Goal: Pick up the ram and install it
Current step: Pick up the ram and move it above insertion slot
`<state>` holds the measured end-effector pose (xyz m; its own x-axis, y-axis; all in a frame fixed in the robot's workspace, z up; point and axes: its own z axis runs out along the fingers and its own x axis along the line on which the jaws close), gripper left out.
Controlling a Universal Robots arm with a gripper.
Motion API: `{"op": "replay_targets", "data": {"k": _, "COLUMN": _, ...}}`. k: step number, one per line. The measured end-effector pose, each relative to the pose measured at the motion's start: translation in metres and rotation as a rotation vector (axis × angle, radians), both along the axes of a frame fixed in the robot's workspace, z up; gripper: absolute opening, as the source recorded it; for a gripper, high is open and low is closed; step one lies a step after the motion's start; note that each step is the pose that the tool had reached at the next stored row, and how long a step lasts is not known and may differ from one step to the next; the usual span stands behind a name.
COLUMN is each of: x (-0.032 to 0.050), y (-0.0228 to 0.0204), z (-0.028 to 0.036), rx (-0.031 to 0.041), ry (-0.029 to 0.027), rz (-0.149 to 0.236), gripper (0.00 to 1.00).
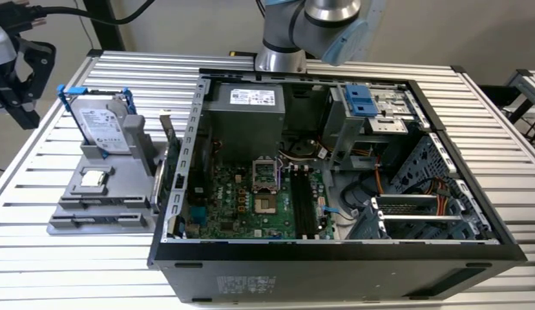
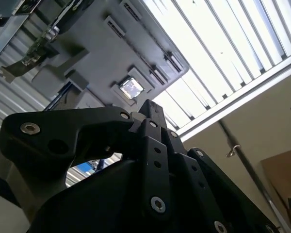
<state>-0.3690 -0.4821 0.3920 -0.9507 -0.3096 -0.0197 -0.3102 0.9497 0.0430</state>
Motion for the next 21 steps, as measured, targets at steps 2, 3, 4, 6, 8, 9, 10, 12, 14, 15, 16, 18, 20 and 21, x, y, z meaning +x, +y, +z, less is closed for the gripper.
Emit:
{"op": "replay_targets", "data": {"k": 2, "x": 0.0000, "y": 0.0001, "z": 0.0000, "rx": 0.0000, "ry": 0.0000, "rz": 0.016, "gripper": 0.00}}
{"op": "replay_targets", "data": {"k": 3, "x": 0.0000, "y": 0.0001, "z": 0.0000, "rx": 0.0000, "ry": 0.0000, "rz": 0.025, "gripper": 0.00}}
{"op": "replay_targets", "data": {"k": 4, "x": -0.0001, "y": 0.0001, "z": 0.0000, "rx": 0.0000, "ry": 0.0000, "rz": 0.034, "gripper": 0.00}}
{"op": "replay_targets", "data": {"k": 6, "x": 0.0001, "y": 0.0005, "z": 0.0000, "rx": 0.0000, "ry": 0.0000, "rz": 0.055, "gripper": 0.00}}
{"op": "replay_targets", "data": {"k": 8, "x": 0.0000, "y": 0.0009, "z": 0.0000, "rx": 0.0000, "ry": -0.0002, "rz": 0.078, "gripper": 0.00}}
{"op": "replay_targets", "data": {"k": 9, "x": 0.0000, "y": 0.0011, "z": 0.0000, "rx": 0.0000, "ry": -0.0006, "rz": 0.089, "gripper": 0.00}}
{"op": "replay_targets", "data": {"k": 10, "x": 0.0000, "y": 0.0013, "z": 0.0000, "rx": -0.0001, "ry": -0.0010, "rz": 0.101, "gripper": 0.00}}
{"op": "replay_targets", "data": {"k": 12, "x": 0.0000, "y": 0.0017, "z": 0.0000, "rx": -0.0001, "ry": -0.0015, "rz": 0.127, "gripper": 0.00}}
{"op": "replay_targets", "data": {"k": 14, "x": 0.0000, "y": 0.0019, "z": 0.0000, "rx": 0.0000, "ry": -0.0016, "rz": 0.156, "gripper": 0.00}}
{"op": "replay_targets", "data": {"k": 15, "x": 0.0000, "y": 0.0021, "z": 0.0000, "rx": 0.0000, "ry": -0.0015, "rz": 0.171, "gripper": 0.00}}
{"op": "replay_targets", "data": {"k": 16, "x": 0.0000, "y": 0.0021, "z": 0.0000, "rx": 0.0000, "ry": -0.0016, "rz": 0.185, "gripper": 0.00}}
{"op": "replay_targets", "data": {"k": 18, "x": 0.0000, "y": 0.0022, "z": 0.0000, "rx": -0.0001, "ry": -0.0019, "rz": 0.204, "gripper": 0.00}}
{"op": "replay_targets", "data": {"k": 20, "x": 0.0000, "y": 0.0022, "z": 0.0000, "rx": 0.0000, "ry": -0.0020, "rz": 0.207, "gripper": 0.00}}
{"op": "replay_targets", "data": {"k": 21, "x": 0.0000, "y": 0.0022, "z": 0.0000, "rx": 0.0000, "ry": -0.0019, "rz": 0.208, "gripper": 0.00}}
